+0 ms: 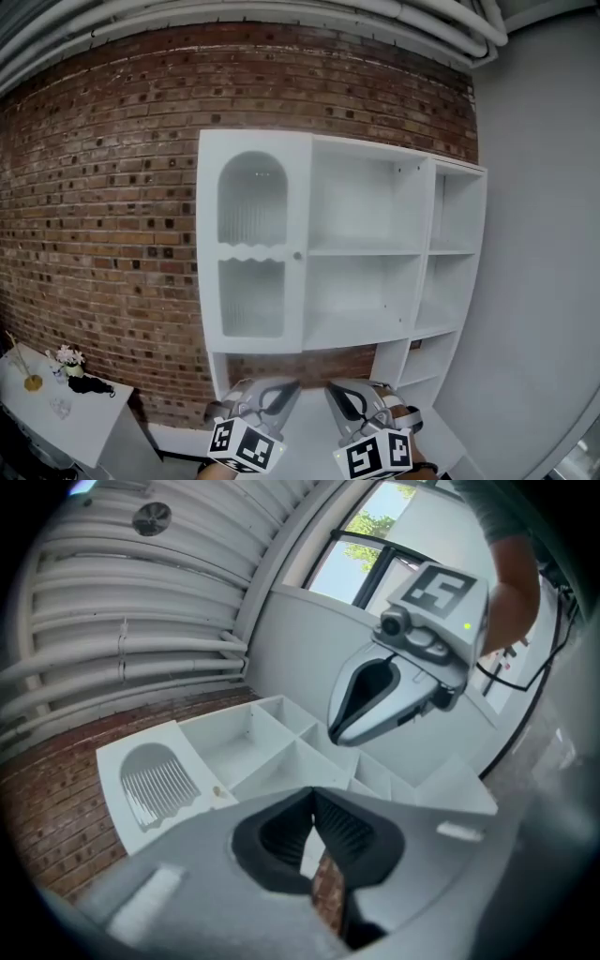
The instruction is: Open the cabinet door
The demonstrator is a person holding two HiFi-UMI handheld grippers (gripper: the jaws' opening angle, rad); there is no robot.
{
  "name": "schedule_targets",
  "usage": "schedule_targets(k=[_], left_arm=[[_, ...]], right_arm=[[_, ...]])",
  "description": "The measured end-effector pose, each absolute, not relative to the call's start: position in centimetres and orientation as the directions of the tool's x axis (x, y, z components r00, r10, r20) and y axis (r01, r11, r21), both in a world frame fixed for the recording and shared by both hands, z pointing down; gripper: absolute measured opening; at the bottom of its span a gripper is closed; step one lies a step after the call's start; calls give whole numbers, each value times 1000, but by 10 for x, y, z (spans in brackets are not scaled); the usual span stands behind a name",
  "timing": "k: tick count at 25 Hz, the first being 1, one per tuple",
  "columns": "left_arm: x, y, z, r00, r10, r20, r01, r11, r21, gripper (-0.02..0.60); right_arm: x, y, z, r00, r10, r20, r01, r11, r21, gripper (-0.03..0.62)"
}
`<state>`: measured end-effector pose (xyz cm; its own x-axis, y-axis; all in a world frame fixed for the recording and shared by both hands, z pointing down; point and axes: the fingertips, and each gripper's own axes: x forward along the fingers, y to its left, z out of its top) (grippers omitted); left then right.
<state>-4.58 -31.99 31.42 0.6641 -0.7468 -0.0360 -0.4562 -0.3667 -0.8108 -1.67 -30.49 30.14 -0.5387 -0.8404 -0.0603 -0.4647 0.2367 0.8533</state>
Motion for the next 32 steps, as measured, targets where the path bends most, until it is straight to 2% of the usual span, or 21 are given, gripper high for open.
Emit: schedule_targets(k=[10, 17, 32], left_arm=[[-69, -362, 312, 686, -727, -41, -442, -371, -817, 3], [-69, -400, 315, 670, -742, -27, -451, -378, -809, 3], [-31, -508, 290, 527, -849, -44, -510, -274, -815, 14]], right_arm=[[-46, -347, 295, -525, -848, -74, -472, 218, 854, 8], [-43, -385, 300, -536, -842, -62, -477, 241, 845, 9], [14, -479, 293, -637, -767, -81, -464, 297, 835, 12]])
